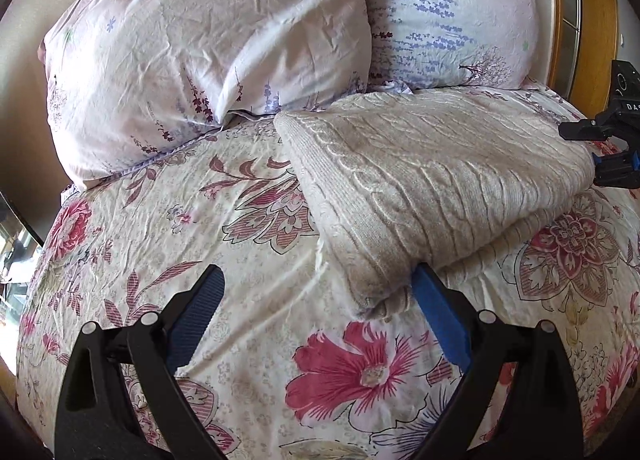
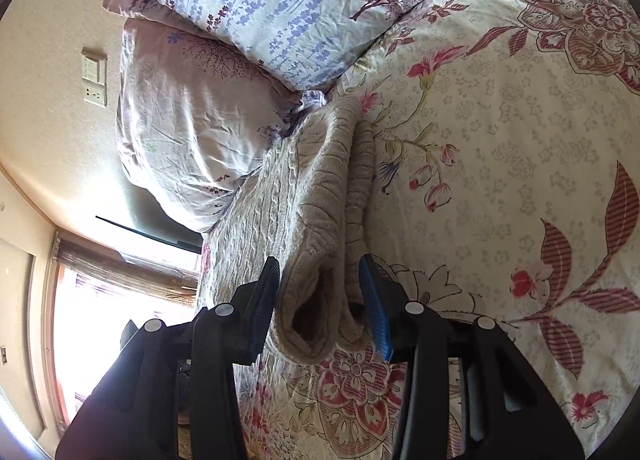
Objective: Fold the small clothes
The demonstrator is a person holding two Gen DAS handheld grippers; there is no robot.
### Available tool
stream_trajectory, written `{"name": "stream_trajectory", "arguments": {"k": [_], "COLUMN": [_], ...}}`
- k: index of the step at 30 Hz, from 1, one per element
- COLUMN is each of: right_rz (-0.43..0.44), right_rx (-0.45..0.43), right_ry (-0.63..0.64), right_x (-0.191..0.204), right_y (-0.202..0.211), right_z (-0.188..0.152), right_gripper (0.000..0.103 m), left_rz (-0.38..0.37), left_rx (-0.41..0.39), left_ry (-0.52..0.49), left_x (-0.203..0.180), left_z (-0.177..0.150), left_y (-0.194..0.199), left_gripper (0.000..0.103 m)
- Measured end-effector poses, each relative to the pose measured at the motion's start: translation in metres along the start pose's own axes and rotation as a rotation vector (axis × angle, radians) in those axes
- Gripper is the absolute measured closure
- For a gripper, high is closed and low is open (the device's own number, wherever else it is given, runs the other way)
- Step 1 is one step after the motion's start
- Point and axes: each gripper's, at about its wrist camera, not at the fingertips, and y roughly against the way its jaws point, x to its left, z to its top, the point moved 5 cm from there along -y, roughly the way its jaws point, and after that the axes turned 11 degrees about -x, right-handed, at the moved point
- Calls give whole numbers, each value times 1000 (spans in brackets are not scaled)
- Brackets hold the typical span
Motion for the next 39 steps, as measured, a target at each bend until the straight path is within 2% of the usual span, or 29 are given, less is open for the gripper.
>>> {"name": "stream_trajectory", "arguments": {"k": [5, 20, 23, 24, 28, 31, 35, 39], "right_rz": [3, -26, -42, -43, -40, -66, -144, -138], "right_rx": [11, 20, 12, 3, -45, -59, -17, -10], "right_ry": [8, 88, 121, 138, 208, 244, 219, 193], "right_x": [3, 14, 17, 19, 33, 35, 14, 7], "right_y": [0, -7, -7, -5, 4, 5, -7, -11], "right_z": [-6, -11, -12, -12, -13, -15, -23, -26], "right_gripper": [60, 61, 71, 78, 89, 90, 91, 90], "left_rz": [26, 53, 52, 52, 50, 7, -34, -29], "left_rx": [16, 53, 45, 37, 11, 45, 98, 103], "left_ry": [-20, 52, 81, 94, 166, 258, 355, 376], "left_x": [0, 18, 21, 23, 36, 45, 50, 50], "left_z": [-6, -8, -7, -6, -2, -7, -21, -24], "left_y": [0, -11, -9, -7, -2, -8, -18, -19], "left_gripper": [8, 8, 8, 8, 8, 8, 8, 8]}}
